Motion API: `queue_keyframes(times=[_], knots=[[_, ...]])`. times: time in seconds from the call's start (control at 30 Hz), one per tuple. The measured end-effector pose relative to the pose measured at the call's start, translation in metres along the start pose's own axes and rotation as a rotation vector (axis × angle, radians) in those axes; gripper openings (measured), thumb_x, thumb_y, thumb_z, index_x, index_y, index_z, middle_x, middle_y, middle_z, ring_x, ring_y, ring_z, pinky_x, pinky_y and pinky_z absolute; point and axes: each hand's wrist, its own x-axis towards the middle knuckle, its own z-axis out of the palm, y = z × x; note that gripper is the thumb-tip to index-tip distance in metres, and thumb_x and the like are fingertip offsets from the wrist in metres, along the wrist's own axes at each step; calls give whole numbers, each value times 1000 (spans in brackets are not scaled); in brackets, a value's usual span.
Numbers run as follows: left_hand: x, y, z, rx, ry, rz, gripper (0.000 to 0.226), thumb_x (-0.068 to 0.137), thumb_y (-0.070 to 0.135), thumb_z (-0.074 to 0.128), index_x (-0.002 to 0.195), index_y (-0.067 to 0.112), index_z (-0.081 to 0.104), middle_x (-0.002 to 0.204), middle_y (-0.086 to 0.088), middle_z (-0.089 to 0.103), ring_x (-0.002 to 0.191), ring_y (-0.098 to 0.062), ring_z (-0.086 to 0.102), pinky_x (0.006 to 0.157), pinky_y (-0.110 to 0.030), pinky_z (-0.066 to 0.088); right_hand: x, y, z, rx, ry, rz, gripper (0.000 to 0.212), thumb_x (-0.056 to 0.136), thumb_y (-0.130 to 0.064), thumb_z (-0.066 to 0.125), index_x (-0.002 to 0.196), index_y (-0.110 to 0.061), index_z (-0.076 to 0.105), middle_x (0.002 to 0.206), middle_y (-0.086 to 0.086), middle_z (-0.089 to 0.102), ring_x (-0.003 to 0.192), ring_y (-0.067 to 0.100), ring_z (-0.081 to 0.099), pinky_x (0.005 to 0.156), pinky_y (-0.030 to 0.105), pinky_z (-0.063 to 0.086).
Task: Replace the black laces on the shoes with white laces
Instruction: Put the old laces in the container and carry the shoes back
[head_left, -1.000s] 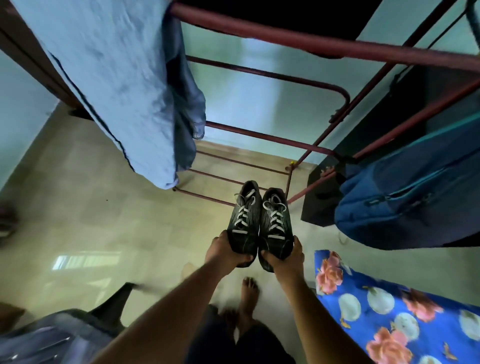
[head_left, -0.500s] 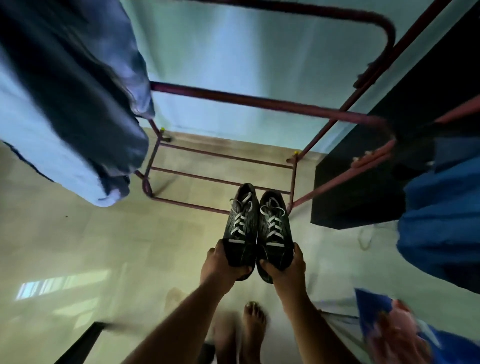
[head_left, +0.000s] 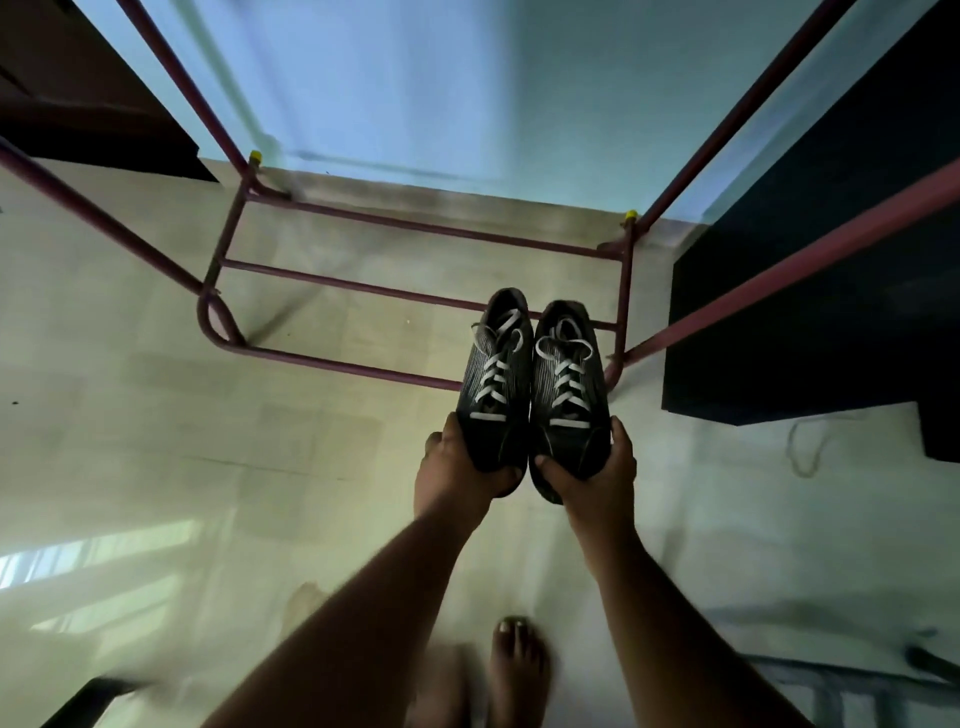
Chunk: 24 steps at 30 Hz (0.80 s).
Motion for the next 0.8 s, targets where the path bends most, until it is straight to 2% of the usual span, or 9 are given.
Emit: queue_keyframes(times=[0.1, 0.3, 0.43, 0.67, 0.8], knots=[[29, -7, 16, -6, 9, 10, 81, 63, 45, 89, 130, 21, 51, 115, -1, 62, 104, -22, 57, 76, -28, 40, 27, 14, 14, 30, 4, -33, 104, 58, -32, 93, 149, -27, 41, 134, 5, 52, 119, 17, 59, 101, 36, 53], [73, -16, 40, -5, 46, 50, 96, 63, 45, 89, 143, 20, 43, 124, -3, 59, 111, -23, 55, 82, -28, 42, 67, 38, 34, 124, 13, -73, 110, 61, -26, 93, 153, -26, 34, 137, 0, 45, 124, 15, 56, 102, 29, 50], [69, -33, 52, -7, 79, 70, 106, 63, 43, 90, 151, 25, 35, 128, -2, 54, 113, -24, 57, 86, -33, 48, 63, 60, 41, 177, 32, -61, 108, 59, -33, 92, 151, -32, 35, 142, 4, 51, 129, 14, 57, 106, 43, 51], [62, -34, 52, -39, 124, 105, 105, 63, 44, 89, 152, 32, 34, 128, 3, 53, 114, -20, 57, 86, -33, 50, 59, 59, 41, 239, 56, -101, 103, 64, -26, 89, 151, -30, 35, 145, 3, 49, 130, 14, 56, 106, 46, 51], [60, -35, 51, -93, 141, 117, 103, 66, 40, 90, 152, 31, 36, 124, 7, 53, 111, -14, 56, 86, -29, 49, 59, 54, 38, 234, 37, -125, 103, 67, -23, 89, 152, -31, 33, 146, 2, 47, 130, 16, 56, 101, 42, 55]])
